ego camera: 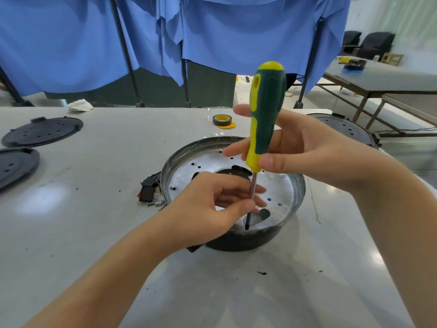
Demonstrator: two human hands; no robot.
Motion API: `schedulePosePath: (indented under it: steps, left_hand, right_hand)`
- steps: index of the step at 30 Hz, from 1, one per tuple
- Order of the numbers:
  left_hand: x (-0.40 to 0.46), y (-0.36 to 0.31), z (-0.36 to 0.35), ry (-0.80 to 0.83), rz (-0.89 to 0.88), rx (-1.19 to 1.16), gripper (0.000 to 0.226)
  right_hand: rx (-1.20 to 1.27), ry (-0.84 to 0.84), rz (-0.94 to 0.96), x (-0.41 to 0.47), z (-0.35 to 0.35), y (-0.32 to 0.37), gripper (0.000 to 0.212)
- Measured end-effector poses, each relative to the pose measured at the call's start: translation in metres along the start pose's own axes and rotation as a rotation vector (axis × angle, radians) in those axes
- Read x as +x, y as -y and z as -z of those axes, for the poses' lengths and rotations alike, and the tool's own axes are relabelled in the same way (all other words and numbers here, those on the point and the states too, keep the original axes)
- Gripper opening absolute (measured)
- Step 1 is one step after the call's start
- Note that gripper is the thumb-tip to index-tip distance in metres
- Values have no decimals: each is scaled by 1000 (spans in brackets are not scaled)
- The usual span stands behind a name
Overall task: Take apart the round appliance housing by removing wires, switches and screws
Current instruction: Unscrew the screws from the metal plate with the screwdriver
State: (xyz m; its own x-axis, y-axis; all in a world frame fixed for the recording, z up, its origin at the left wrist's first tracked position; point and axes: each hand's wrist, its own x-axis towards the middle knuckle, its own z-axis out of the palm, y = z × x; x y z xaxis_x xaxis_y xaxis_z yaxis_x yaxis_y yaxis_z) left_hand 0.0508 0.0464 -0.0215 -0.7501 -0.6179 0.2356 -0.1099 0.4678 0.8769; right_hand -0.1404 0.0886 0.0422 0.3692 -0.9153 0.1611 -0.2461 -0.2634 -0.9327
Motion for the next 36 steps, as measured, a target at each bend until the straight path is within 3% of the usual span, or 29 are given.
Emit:
schedulePosePath:
  steps: [3, 6, 9, 11, 16, 21, 27, 32, 36]
  left_hand:
    - [1, -2, -1, -57, 16, -3, 11]
    - [3, -3, -3, -141, 29, 6, 14]
    - [3, -2, -3, -142, 35, 13, 14]
    - [2, -2, -2, -96, 32, 6, 9]
    - [0, -2, 0, -10, 29, -13, 14]
    - [4, -1, -4, -172, 56, 26, 21]
    - [0, -1, -1, -21, 19, 14, 12]
    - [3, 0, -2, -152, 10, 43, 18]
    - [2, 2, -3, -154, 14, 50, 22]
  right_hand:
    - [21, 21, -5, 0, -1, 2, 68]
    - [24, -93, 10, 4, -5, 1, 59]
    - [29, -172, 36, 5, -4, -3, 44]
    - [38, -130, 36, 4, -1, -3, 40]
    - [69, 29, 6, 1, 1, -2, 55]
    - [-94, -147, 35, 3, -3, -1, 44]
    - [63, -22, 6, 1, -3, 1, 56]
    - [-113, -190, 31, 7, -9, 0, 47]
    - [-3, -105, 41, 5, -8, 2, 43]
